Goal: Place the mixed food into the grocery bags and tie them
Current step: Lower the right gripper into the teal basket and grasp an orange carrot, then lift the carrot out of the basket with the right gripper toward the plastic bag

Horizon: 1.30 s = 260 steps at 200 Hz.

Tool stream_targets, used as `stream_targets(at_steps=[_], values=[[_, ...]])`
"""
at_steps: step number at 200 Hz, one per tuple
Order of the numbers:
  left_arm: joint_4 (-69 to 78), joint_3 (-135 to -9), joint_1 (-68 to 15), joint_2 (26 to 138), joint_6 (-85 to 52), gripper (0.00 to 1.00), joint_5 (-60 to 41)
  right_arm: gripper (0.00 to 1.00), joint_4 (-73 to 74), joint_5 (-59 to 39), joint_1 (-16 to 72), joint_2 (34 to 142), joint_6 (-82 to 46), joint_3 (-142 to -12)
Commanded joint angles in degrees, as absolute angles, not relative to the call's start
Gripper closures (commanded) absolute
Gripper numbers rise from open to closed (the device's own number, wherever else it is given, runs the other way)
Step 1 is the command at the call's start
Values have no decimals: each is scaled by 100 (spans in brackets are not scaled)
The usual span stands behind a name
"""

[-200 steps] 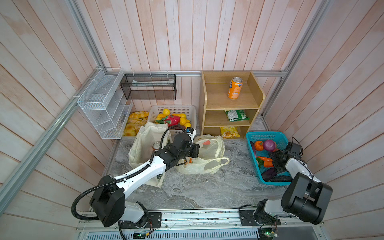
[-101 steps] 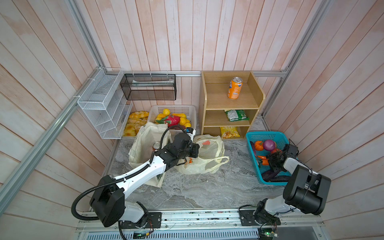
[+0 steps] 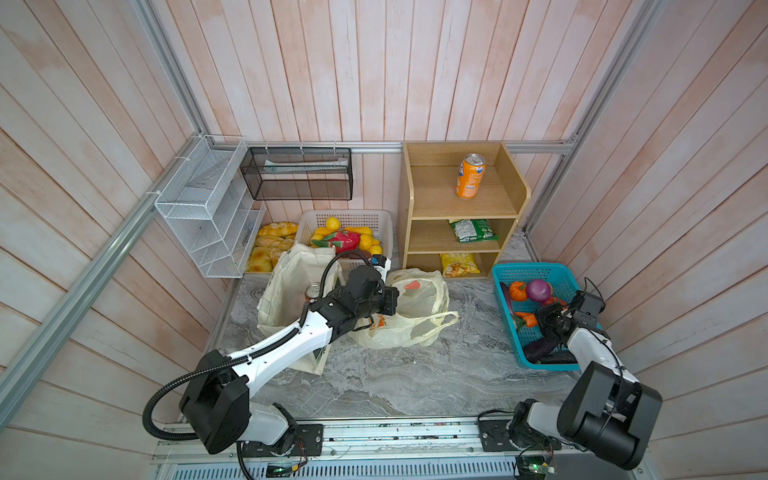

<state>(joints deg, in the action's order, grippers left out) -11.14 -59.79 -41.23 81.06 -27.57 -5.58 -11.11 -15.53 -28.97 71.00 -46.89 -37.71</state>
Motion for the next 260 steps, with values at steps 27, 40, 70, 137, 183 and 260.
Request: stream_targets(at_steps=[27, 40, 70, 137, 183, 260], values=[[-1160, -6001, -4096, 8069, -2813, 100, -562, 82, -1225, -1849, -2908, 6457, -4764, -3838], [-1168, -6002, -4093, 8066, -2805, 100, -579, 82, -1205, -2104, -2917, 6324, -4738, -3947], [-1160, -6018, -4095, 8050, -2821, 100, -612, 82, -1186, -2834, -2733, 6040, -4668, -4279], [-1085, -6142, -4097, 8171, -3060, 100, -692, 82, -1081, -3029, -625, 5560, -4702, -4069], [-1033, -6420, -4092, 8342, -3181, 100, -747, 82, -627, -3072, 349, 5468, -4838, -3349], [-1009, -6623, -4096, 8577, -3234, 100, -799, 83, -206, -3538, 1591, 5772, -4666, -3184]])
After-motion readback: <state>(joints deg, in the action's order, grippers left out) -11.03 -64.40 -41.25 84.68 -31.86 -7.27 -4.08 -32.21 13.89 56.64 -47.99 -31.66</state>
